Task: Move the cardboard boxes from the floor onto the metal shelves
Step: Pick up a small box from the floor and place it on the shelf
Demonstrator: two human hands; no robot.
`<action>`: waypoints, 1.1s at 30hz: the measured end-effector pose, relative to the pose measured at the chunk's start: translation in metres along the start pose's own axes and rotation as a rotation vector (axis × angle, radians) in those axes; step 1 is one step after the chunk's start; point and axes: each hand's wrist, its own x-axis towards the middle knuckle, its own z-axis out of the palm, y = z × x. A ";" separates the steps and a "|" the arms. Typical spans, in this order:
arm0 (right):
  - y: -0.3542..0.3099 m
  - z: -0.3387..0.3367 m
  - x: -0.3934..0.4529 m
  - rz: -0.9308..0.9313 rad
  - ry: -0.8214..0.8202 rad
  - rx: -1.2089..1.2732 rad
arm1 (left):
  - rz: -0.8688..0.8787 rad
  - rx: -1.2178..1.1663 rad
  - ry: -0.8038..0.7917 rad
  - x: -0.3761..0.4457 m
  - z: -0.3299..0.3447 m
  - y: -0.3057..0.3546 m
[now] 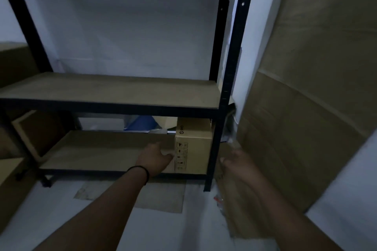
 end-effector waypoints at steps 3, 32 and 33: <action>-0.005 -0.011 -0.051 -0.092 0.045 -0.035 | 0.131 -0.035 0.045 -0.054 -0.010 0.008; -0.041 -0.032 -0.085 -0.080 0.096 -0.102 | 0.257 -0.058 0.041 -0.070 -0.053 0.017; -0.048 -0.037 -0.084 -0.071 0.087 -0.092 | 0.247 -0.032 0.041 -0.070 -0.060 0.026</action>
